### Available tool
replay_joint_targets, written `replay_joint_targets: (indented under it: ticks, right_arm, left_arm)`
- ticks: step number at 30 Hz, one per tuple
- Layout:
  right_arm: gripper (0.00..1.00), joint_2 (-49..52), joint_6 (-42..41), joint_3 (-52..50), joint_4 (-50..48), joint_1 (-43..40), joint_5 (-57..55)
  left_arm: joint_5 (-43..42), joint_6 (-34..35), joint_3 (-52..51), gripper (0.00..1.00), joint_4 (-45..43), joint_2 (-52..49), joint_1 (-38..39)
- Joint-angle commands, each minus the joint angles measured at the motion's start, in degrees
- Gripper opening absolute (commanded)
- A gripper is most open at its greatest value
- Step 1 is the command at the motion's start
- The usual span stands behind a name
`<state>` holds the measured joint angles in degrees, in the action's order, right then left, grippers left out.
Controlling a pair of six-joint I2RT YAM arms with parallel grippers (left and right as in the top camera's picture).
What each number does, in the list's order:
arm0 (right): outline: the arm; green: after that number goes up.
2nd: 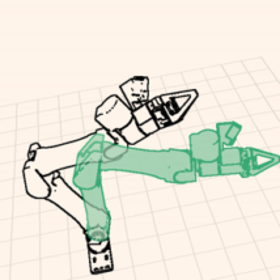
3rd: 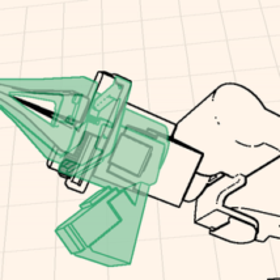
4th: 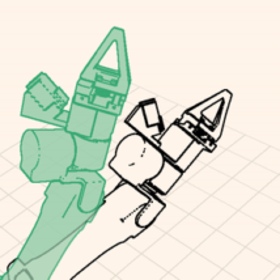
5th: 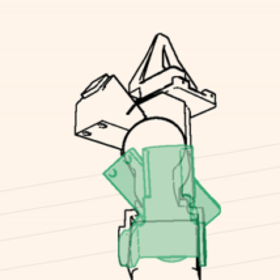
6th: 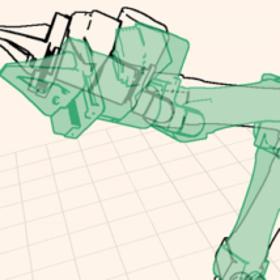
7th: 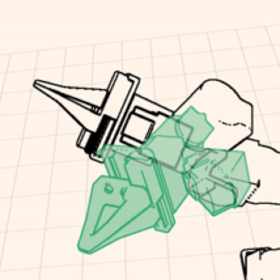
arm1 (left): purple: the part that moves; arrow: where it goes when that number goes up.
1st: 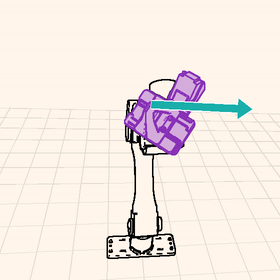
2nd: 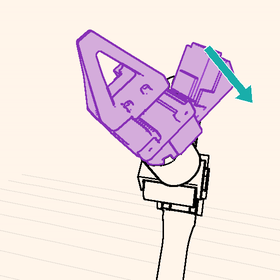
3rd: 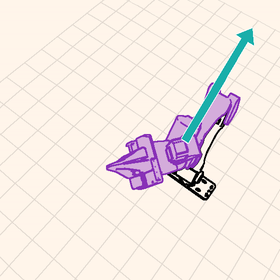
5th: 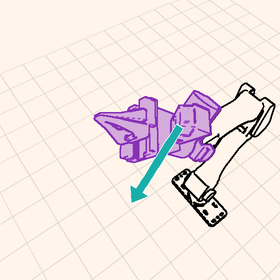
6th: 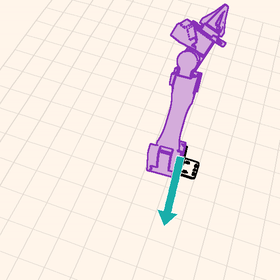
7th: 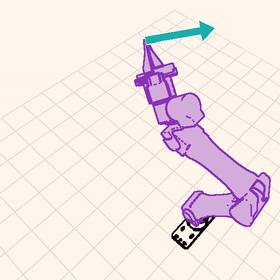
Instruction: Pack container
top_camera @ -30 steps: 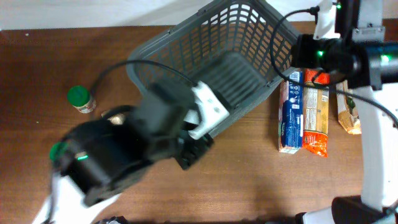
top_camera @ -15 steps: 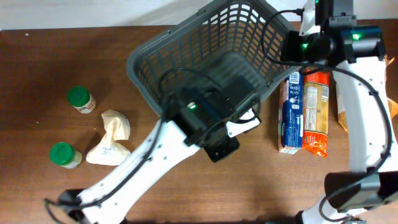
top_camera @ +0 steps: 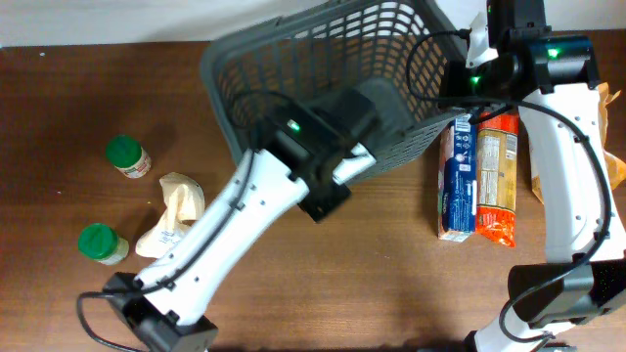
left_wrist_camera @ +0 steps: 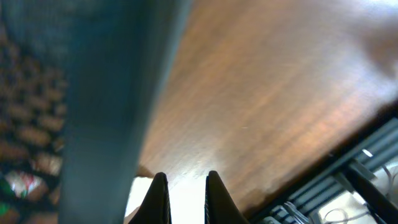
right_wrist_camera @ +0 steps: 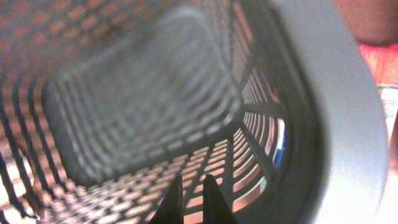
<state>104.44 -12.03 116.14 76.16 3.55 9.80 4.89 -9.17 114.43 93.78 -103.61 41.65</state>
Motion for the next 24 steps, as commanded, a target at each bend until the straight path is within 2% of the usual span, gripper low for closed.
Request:
replay_joint_targets:
  ticks: [1,9,15,19,24]
  right_arm:
    - [0.04,0.4,-0.3,0.5,1.8,0.2,-0.1]
    - [0.04,0.4,2.2,0.5,4.2,0.2,0.0]
    - [0.04,-1.6,3.7,1.9,2.3,0.2,-0.1]
    - [0.04,-3.6,4.2,10.0,1.4,-1.0,-1.5]
    - [0.04,-3.6,4.2,18.3,-1.7,-7.7,-1.9]
  left_arm:
    - [2.4,1.9,0.0,0.02,-0.1,-0.2,-5.9]
    - [2.1,2.5,0.0,0.02,0.0,-0.2,-15.0]
    - [1.9,3.2,0.9,0.02,-0.1,2.8,-16.5]
    - [7.5,9.9,7.1,0.02,-1.9,10.2,-17.9]
    - [8.6,10.1,11.5,0.02,-6.5,18.6,-25.4]
